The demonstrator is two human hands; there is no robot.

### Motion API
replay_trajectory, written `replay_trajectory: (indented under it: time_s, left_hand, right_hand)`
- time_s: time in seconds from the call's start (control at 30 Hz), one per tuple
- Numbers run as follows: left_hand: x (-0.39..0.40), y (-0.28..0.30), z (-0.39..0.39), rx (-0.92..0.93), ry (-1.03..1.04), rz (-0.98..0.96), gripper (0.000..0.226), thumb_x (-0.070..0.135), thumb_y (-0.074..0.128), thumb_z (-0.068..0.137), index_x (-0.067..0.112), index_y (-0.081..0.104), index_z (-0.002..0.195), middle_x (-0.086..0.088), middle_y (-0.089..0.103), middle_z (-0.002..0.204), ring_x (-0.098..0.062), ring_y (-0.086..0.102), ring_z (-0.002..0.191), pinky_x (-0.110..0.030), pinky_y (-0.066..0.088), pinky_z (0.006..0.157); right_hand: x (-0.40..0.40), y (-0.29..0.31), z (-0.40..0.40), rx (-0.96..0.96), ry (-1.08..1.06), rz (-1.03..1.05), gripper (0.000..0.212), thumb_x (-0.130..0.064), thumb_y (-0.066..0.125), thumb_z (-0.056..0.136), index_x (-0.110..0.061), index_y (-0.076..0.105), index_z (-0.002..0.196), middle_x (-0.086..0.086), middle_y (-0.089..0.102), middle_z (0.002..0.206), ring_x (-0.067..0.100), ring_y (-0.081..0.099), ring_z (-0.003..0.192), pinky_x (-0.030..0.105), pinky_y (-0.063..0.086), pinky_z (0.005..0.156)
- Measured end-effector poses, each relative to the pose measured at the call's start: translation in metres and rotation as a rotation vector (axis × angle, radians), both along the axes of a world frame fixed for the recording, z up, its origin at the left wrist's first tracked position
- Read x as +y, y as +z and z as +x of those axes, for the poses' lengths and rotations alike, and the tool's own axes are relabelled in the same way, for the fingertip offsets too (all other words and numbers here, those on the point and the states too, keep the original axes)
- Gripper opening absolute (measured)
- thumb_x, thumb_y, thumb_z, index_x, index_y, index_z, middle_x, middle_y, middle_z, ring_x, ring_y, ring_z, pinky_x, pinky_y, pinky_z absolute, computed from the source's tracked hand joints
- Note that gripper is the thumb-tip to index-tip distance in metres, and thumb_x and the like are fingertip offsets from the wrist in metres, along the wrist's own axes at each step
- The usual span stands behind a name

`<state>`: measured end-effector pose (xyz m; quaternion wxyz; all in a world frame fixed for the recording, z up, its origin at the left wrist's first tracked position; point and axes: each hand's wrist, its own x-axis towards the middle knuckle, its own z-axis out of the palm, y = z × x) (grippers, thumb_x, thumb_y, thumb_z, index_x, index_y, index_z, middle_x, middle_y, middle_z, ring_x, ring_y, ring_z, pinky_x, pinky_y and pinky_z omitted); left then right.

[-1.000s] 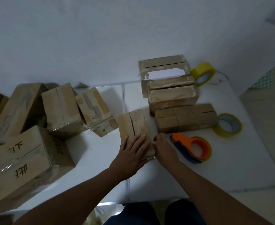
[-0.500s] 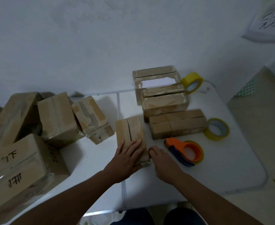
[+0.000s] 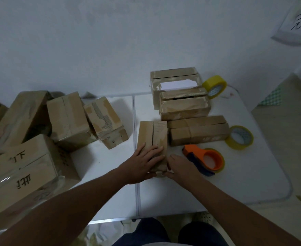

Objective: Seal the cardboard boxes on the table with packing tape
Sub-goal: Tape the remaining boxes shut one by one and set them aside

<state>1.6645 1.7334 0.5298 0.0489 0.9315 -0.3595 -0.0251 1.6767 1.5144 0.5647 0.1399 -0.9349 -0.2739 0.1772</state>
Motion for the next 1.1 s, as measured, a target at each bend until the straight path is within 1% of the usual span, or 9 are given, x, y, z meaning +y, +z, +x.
replay_trajectory:
  time_s: [0.2,0.37,0.47,0.6,0.7,0.87,0.93,1.0,1.1]
  left_hand:
    - [-0.005,0.039,0.025,0.088,0.043,-0.184,0.042,0.058,0.044,0.097,0.030,0.052,0.128,0.004,0.034,0.154,-0.022,0.033,0.138,-0.050,0.037,0.107]
    - [0.017,0.044,0.009,0.150,0.241,-0.557,0.036,0.040,0.047,0.102,0.024,0.062,0.131,0.012,0.023,0.161,-0.010,0.033,0.141,-0.030,0.036,0.110]
    - [0.014,0.027,-0.001,0.161,0.192,-0.514,0.037,0.036,0.046,0.101,0.026,0.058,0.135,0.006,0.037,0.156,-0.014,0.040,0.139,-0.040,0.041,0.109]
    - [-0.011,0.015,0.013,0.118,0.163,-0.420,0.040,0.024,0.054,0.096,0.029,0.052,0.136,0.002,0.040,0.155,-0.023,0.044,0.138,-0.048,0.044,0.103]
    - [-0.022,0.014,0.020,0.182,0.154,-0.411,0.046,0.015,0.058,0.089,0.019,0.055,0.135,-0.002,0.034,0.159,-0.027,0.054,0.126,-0.040,0.045,0.101]
    - [-0.017,0.021,0.017,0.155,0.093,-0.505,0.045,0.004,0.062,0.085,0.014,0.061,0.129,-0.004,0.032,0.160,-0.026,0.049,0.134,-0.043,0.047,0.104]
    - [-0.007,0.030,0.009,0.188,0.230,-0.650,0.042,0.005,0.061,0.091,0.021,0.061,0.130,0.007,0.028,0.161,-0.014,0.047,0.133,-0.029,0.046,0.103]
    - [0.004,0.038,-0.005,0.294,0.579,-0.828,0.034,0.014,0.059,0.098,0.030,0.061,0.128,0.014,0.034,0.156,-0.006,0.042,0.136,-0.025,0.042,0.106]
    - [0.017,0.031,-0.036,0.572,1.165,-1.148,0.026,0.025,0.054,0.102,0.028,0.059,0.126,0.005,0.052,0.142,-0.017,0.049,0.131,-0.030,0.041,0.102]
  right_hand:
    - [-0.019,0.012,-0.009,-0.063,-0.056,0.019,0.018,-0.014,0.054,0.092,-0.019,0.049,0.109,-0.002,0.049,0.114,0.015,0.053,0.094,0.025,0.043,0.070]
    - [-0.004,0.028,-0.009,-0.248,-0.069,0.218,0.027,-0.001,0.052,0.081,-0.022,0.052,0.098,-0.004,0.050,0.101,0.014,0.050,0.086,0.024,0.043,0.070]
    - [0.010,0.027,-0.007,-0.280,-0.029,0.235,0.036,0.001,0.047,0.078,-0.018,0.053,0.107,-0.001,0.049,0.116,0.018,0.048,0.099,0.030,0.045,0.082]
    - [0.009,0.019,-0.001,0.005,-0.297,0.361,0.043,0.004,0.046,0.087,-0.011,0.046,0.127,0.004,0.033,0.141,0.023,0.045,0.117,0.033,0.044,0.093]
    - [0.003,0.013,0.003,0.146,-0.491,0.402,0.039,-0.006,0.050,0.094,-0.013,0.043,0.132,0.006,0.042,0.136,0.018,0.048,0.114,0.026,0.043,0.087]
    - [-0.001,0.007,-0.001,0.178,-0.462,0.420,0.035,-0.017,0.056,0.095,-0.021,0.046,0.128,-0.001,0.044,0.130,0.012,0.050,0.110,0.026,0.047,0.087]
    - [0.000,0.007,-0.004,0.199,-0.427,0.400,0.034,-0.017,0.056,0.096,-0.022,0.045,0.128,-0.001,0.041,0.133,0.013,0.050,0.112,0.027,0.048,0.090]
    - [0.000,0.009,-0.005,0.130,-0.378,0.343,0.039,-0.016,0.056,0.095,-0.019,0.044,0.131,-0.002,0.035,0.139,0.014,0.045,0.122,0.023,0.041,0.098]
    - [0.004,0.015,-0.005,-0.129,-0.163,0.230,0.044,-0.023,0.056,0.094,-0.019,0.043,0.136,-0.006,0.030,0.146,0.012,0.031,0.135,0.031,0.032,0.113]
